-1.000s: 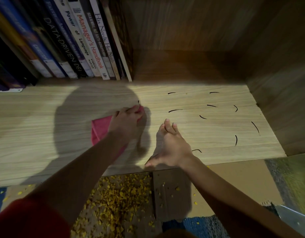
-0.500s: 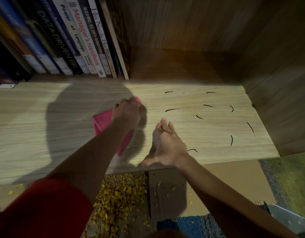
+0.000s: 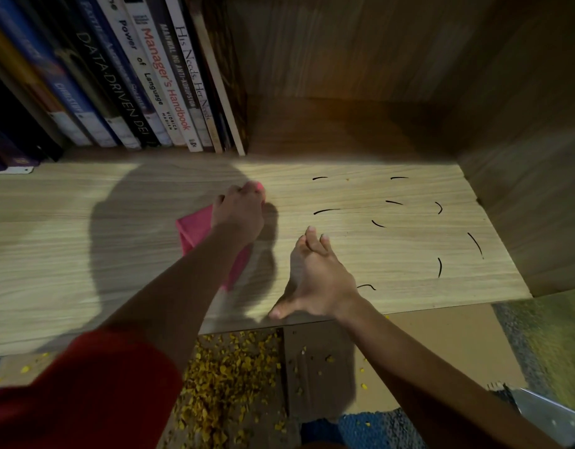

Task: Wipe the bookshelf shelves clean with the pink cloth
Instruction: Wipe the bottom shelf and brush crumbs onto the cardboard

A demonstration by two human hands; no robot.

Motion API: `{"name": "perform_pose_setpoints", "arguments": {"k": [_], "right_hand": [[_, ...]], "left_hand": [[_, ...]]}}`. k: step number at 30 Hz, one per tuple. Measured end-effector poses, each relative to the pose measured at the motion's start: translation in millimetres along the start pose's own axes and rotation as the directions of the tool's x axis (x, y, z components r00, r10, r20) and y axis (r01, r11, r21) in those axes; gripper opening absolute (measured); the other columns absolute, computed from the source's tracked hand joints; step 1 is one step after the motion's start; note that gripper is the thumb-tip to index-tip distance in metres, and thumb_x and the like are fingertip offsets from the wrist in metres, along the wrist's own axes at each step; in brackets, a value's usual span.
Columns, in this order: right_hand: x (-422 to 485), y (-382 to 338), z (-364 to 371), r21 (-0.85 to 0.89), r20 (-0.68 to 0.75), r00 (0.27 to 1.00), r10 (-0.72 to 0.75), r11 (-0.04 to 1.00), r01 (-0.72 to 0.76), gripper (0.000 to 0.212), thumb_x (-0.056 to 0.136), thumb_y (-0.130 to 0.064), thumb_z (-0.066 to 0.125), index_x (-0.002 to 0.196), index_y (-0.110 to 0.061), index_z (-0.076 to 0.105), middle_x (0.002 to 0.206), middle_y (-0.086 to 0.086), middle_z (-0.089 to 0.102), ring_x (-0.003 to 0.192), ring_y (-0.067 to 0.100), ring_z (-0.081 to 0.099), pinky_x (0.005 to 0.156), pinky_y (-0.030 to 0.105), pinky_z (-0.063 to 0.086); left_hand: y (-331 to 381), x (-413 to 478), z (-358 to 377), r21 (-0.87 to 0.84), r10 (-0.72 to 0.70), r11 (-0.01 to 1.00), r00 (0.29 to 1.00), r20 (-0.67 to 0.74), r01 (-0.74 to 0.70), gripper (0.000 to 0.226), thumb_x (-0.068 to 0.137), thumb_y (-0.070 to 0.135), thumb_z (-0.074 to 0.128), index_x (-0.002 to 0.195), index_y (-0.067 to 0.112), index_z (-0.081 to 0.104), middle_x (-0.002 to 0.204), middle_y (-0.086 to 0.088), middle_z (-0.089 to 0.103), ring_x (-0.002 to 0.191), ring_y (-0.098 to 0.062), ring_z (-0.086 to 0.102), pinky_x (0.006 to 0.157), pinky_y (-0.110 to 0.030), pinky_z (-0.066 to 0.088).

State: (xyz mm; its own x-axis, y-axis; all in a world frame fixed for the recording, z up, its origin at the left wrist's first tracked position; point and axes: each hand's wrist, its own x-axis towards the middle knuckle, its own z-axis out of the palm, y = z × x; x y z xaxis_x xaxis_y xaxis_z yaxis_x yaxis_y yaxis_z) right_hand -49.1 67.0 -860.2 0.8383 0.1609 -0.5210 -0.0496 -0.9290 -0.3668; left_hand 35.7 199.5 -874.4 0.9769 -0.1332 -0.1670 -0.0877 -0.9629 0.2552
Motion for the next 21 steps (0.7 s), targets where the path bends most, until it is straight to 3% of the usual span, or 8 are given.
{"name": "perform_pose_setpoints", "arguments": {"k": [4,9,14,19,21], "right_hand": [[-0.5,1.4,1.0,-0.004,-0.005,1.0,0.005,1.0,-0.005,0.14,0.053,-0.05,0.085,0.148,-0.004,-0.006,0.156,0.003,-0.018,0.143,0.023,-0.018,0.118,0.037,0.01],[-0.8,0.8,0.5,-0.005,-0.01,1.0,0.005,1.0,-0.005,0.138,0.054,-0.048,0.085,0.148,-0.004,-0.006,0.156,0.003,-0.018,0.143,0.022,-0.018,0.119,0.037,0.009],[-0.4,1.3,0.9,-0.006,-0.009,1.0,0.003,1.0,-0.003,0.14,0.053,-0.047,0.086,0.148,-0.003,-0.006,0.156,0.004,-0.017,0.143,0.023,-0.018,0.119,0.037,0.008],[0.3,1.4,0.7,-0.002,-0.005,1.0,0.001,1.0,-0.001,0.139,0.055,-0.048,0.085,0.148,-0.004,-0.007,0.156,0.004,-0.018,0.143,0.022,-0.018,0.119,0.037,0.007],[1.0,1.4,0.9,-0.008,-0.005,1.0,-0.002,1.0,0.002,0.138,0.055,-0.048,0.084,0.148,-0.004,-0.007,0.156,0.004,-0.018,0.143,0.023,-0.018,0.119,0.037,0.007]], "left_hand": [[7.1,6.3,-2.8,-0.039,-0.045,0.998,0.999,0.0,0.045,0.037,0.092,0.003,0.041,0.129,0.007,0.045,0.13,-0.015,0.048,0.122,-0.029,0.041,0.102,-0.039,0.031],[-16.1,-9.4,5.4,0.082,0.196,0.976,0.977,0.079,-0.203,0.06,0.091,0.006,0.041,0.146,0.024,0.029,0.155,0.009,0.02,0.138,-0.022,0.021,0.111,-0.04,0.019],[-26.8,6.0,-3.5,0.023,-0.013,1.0,1.0,0.009,0.013,0.055,0.092,0.008,0.043,0.144,0.024,0.034,0.15,-0.001,0.031,0.133,-0.029,0.031,0.11,-0.043,0.022],[-22.1,-18.4,3.7,0.184,0.271,0.938,0.953,0.134,-0.292,0.064,0.094,0.024,0.046,0.15,0.025,0.016,0.157,0.01,0.01,0.139,-0.021,0.018,0.111,-0.037,0.02],[-31.9,-12.7,0.1,0.152,0.265,0.946,0.954,0.138,-0.285,0.062,0.095,0.021,0.046,0.149,0.027,0.018,0.157,0.012,0.011,0.139,-0.021,0.018,0.111,-0.038,0.019]]}}
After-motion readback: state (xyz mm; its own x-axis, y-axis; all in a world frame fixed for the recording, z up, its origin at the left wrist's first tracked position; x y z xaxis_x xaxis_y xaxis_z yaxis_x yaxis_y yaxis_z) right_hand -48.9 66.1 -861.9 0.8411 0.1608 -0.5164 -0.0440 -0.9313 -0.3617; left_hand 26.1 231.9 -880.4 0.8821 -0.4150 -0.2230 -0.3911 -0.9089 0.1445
